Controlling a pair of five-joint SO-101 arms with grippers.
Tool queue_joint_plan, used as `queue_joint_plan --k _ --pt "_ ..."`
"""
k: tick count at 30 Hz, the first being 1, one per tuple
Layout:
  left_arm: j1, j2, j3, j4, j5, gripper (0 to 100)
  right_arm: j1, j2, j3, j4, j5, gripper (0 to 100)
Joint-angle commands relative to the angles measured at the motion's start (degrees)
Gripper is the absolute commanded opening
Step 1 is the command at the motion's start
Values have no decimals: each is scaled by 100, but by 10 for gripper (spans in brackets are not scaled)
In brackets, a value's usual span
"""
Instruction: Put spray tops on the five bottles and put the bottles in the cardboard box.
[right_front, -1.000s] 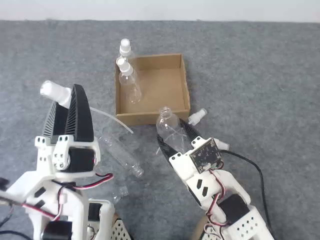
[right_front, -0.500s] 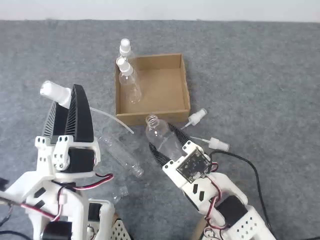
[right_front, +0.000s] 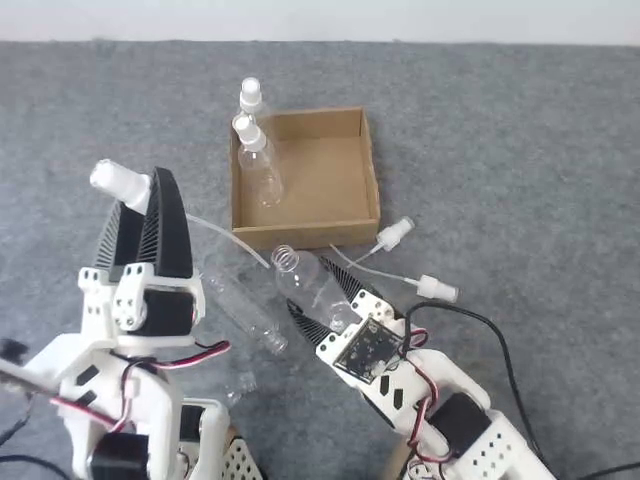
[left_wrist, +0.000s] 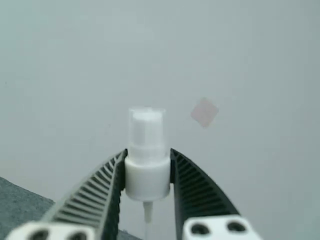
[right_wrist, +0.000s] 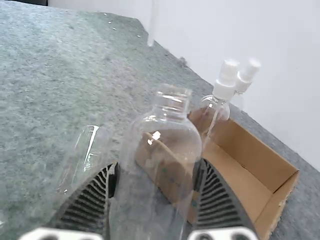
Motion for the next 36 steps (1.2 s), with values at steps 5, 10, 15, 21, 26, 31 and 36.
queue_joint_plan --k 5,10,15,21,26,31,36 --pt "-18 -105 4 18 18 12 -66 -136 114 -31 158 6" --pt "-18 -105 338 -360 18 12 -127 -136 114 -31 158 6" --pt "-9 -97 708 -791 -237 12 -242 -136 114 -4 255 6" --pt "0 -97 716 -774 -246 12 -233 -136 114 4 255 6" --pt "44 -97 822 -765 -255 12 -233 -136 114 4 255 6" --pt "264 -97 901 -651 -255 12 -215 -136 114 -4 255 6" --pt "352 -97 892 -563 -264 12 -207 -136 114 13 255 6"
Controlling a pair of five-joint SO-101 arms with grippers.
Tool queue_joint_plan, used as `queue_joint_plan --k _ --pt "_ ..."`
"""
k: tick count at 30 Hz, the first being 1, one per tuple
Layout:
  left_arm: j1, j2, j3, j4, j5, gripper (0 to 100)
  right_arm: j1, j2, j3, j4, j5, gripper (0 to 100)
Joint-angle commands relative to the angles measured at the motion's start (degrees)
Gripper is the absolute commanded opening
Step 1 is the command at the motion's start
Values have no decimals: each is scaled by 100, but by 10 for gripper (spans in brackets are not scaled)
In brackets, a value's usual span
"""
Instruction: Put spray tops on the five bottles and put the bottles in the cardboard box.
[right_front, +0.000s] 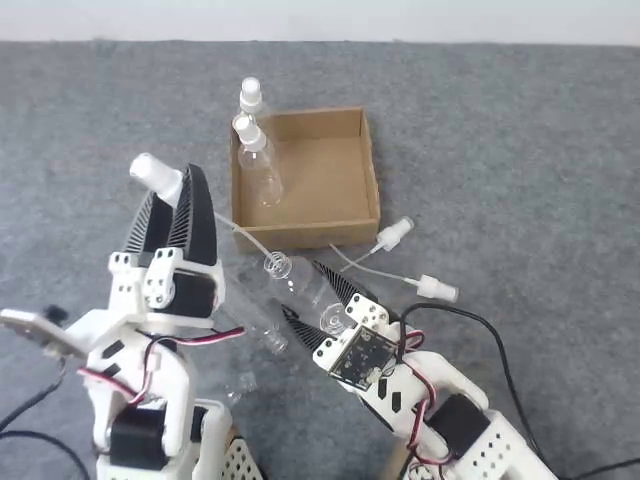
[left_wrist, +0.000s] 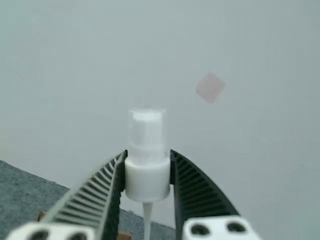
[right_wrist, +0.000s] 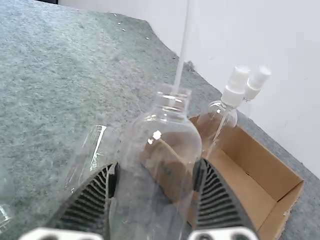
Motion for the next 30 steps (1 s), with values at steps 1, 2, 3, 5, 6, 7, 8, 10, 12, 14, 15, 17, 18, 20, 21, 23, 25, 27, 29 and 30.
queue_joint_plan --k 1,2,3,5,6,7,8,10,12,14,15,17,18,20,21,23,25,27,29,30 --pt "53 -97 -75 62 -53 13 -31 -136 114 13 53 6" --pt "53 -97 -75 70 -53 13 -31 -136 114 13 53 6" --pt "53 -97 -75 97 -53 13 -31 -136 114 13 53 6" --pt "62 -105 -75 185 -53 13 -31 -136 114 13 53 6" --pt "62 -105 -75 185 -53 13 -31 -136 114 22 44 6" --pt "62 -105 -75 185 -53 13 -31 -136 114 22 44 6" --pt "62 -105 -75 185 -53 13 -22 -136 114 22 44 6" --pt "123 -105 -57 193 -53 13 -22 -136 114 22 44 6" --pt "299 -105 -75 343 -53 13 -22 -127 114 22 44 6" --pt "475 -105 -127 484 -202 13 -13 -127 114 22 62 6" --pt "554 -105 -163 545 -325 13 22 -127 114 22 62 6" --pt "633 -105 -198 659 -448 13 127 -127 114 13 53 6" --pt "633 -105 -198 659 -448 13 171 -127 114 4 35 6" --pt "624 -105 -198 659 -457 13 198 -127 114 -13 35 6" --pt "642 -105 -198 668 -457 13 198 -127 114 -22 35 6" --pt "651 -105 -198 668 -457 13 189 -127 114 -22 35 6" --pt "651 -105 -180 668 -457 13 189 -127 114 -22 35 6" --pt "651 -105 -171 677 -457 13 189 -127 114 -22 35 6" --pt "651 -105 -154 686 -457 13 189 -127 114 -22 35 6" --pt "651 -105 -154 730 -457 13 189 -127 114 -22 35 6"
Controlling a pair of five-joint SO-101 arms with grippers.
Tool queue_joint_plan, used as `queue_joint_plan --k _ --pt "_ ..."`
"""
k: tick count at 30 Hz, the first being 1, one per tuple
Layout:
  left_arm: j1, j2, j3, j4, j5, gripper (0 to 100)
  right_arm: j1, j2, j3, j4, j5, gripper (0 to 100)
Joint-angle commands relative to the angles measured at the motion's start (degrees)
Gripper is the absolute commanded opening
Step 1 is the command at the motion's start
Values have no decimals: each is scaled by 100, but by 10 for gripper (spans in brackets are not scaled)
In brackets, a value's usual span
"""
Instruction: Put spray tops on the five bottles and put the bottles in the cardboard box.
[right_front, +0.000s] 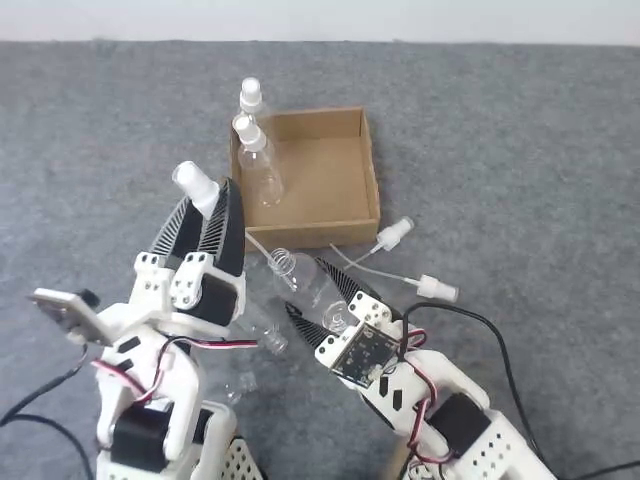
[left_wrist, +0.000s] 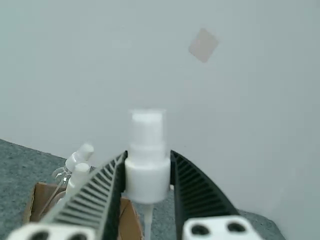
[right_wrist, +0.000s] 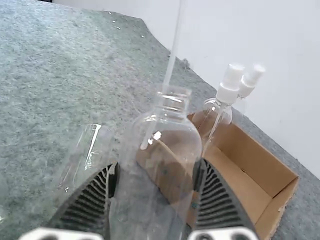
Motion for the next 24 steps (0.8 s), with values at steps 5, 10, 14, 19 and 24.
queue_joint_plan --k 5,10,14,19,24 --pt "387 -105 -154 360 -62 13 75 -127 114 4 35 6" --pt "492 -97 -154 404 -62 13 84 -127 114 13 35 6" --pt "519 -88 -66 396 -70 13 92 -127 114 22 35 6" --pt "527 -88 -57 404 -211 13 391 -127 123 -22 26 6" --pt "554 -88 -57 404 -211 13 435 -136 123 -31 26 6"
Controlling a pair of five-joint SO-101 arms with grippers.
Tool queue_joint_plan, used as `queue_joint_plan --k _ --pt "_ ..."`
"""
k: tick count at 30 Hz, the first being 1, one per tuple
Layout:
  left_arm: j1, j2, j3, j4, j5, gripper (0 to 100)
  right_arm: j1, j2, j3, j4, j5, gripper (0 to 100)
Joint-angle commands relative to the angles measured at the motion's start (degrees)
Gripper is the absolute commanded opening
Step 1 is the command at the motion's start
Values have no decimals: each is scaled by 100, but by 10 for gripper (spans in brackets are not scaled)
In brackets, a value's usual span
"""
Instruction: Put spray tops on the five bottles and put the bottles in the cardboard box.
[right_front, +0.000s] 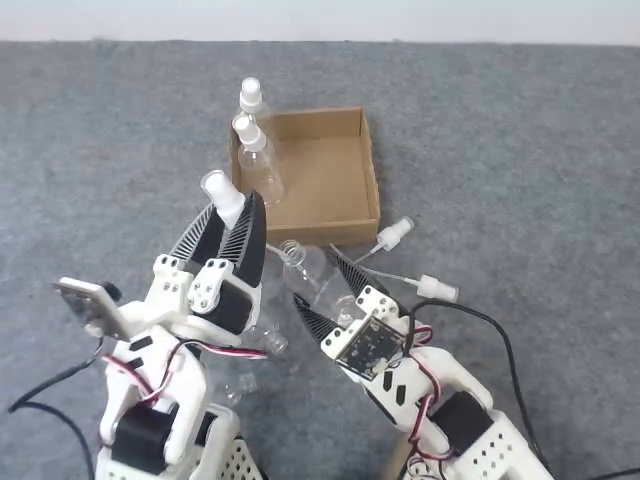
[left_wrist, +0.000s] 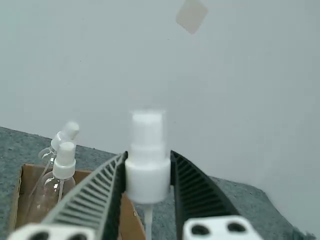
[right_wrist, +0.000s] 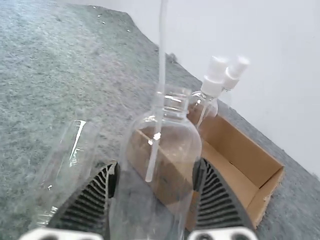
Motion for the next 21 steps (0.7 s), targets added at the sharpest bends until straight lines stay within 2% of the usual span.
queue_joint_plan --k 1,6,19,21 --pt "123 -88 -57 18 -53 13 127 -136 123 -31 9 6" --pt "536 -88 57 26 -273 13 136 -136 123 -31 9 6" --pt "888 -79 259 -9 -360 13 154 -136 114 -31 9 6" --pt "993 -79 312 -18 -545 12 154 -136 114 -31 9 6"
